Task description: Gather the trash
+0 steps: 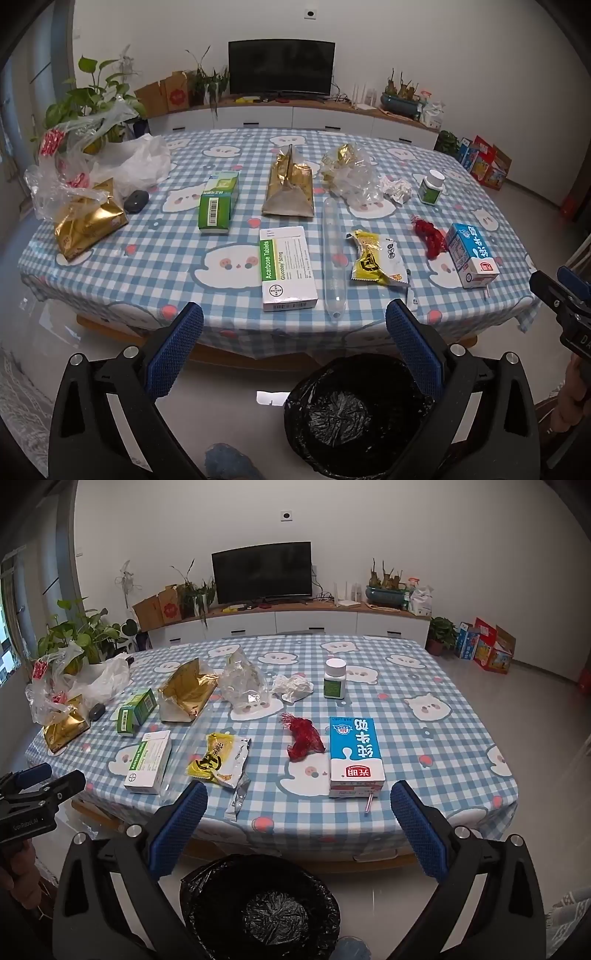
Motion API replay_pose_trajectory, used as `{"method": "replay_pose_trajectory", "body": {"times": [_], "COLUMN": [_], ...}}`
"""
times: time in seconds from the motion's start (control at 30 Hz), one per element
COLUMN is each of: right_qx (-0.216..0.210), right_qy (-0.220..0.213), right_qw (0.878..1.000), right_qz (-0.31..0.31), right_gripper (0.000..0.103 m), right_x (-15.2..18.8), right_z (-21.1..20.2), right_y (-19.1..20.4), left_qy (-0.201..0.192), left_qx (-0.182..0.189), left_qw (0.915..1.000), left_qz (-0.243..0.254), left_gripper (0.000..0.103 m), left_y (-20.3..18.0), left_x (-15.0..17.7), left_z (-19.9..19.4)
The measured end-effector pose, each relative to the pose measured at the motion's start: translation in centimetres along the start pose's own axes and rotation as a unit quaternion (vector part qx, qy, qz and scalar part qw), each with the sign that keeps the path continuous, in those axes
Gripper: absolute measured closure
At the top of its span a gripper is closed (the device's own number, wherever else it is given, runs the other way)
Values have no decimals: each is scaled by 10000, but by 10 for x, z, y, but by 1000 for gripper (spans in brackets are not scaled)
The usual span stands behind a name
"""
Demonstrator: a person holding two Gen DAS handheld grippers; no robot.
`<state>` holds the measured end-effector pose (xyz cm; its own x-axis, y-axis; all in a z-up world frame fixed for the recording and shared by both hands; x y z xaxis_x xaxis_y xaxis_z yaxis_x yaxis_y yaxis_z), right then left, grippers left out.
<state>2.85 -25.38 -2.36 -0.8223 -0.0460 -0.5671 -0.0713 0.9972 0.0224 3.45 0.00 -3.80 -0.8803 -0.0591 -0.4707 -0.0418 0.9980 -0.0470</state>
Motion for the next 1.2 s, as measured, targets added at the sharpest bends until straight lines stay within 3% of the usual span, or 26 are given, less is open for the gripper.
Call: {"method": "replay_pose_trajectory", "body": {"times": [0.27, 0.3, 0.4, 1.2], "right_qx": [-61, -70, -40, -61], "right_qy": [-49, -47, -42, -46], "right_qw": [10000, 10000, 10000, 10000], "right_qz": [-22, -24, -28, -18], "right_gripper": [8, 8, 8, 8], "right_x": [0, 0, -1, 0], "right_z": [0, 1, -1, -1], "right_y": [4, 2, 5, 1], "left_qy": [145, -55, -153, -169], "left_qx": [28, -43, -78, -55], "left_qw": [9999, 10000, 9998, 9998], "left_qz": [-21, -2, 30, 36], "left_gripper": [6, 6, 6, 7], "left_y": [-1, 1, 1, 0], "left_x": [-5, 1, 1, -1], "left_z": [7, 1, -2, -6]}}
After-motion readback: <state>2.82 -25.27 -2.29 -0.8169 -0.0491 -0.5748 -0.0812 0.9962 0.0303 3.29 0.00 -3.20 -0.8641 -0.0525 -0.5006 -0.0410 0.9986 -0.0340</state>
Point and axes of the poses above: each gripper's, at about its wrist camera, not at the fingertips, and z roughly the way its jaws point, y to its left, x to its underside, the point moved 5 cm from there along z, roughly the way its jaws point, and after that the axes turned 14 degrees about y, right-handed, at the moved point
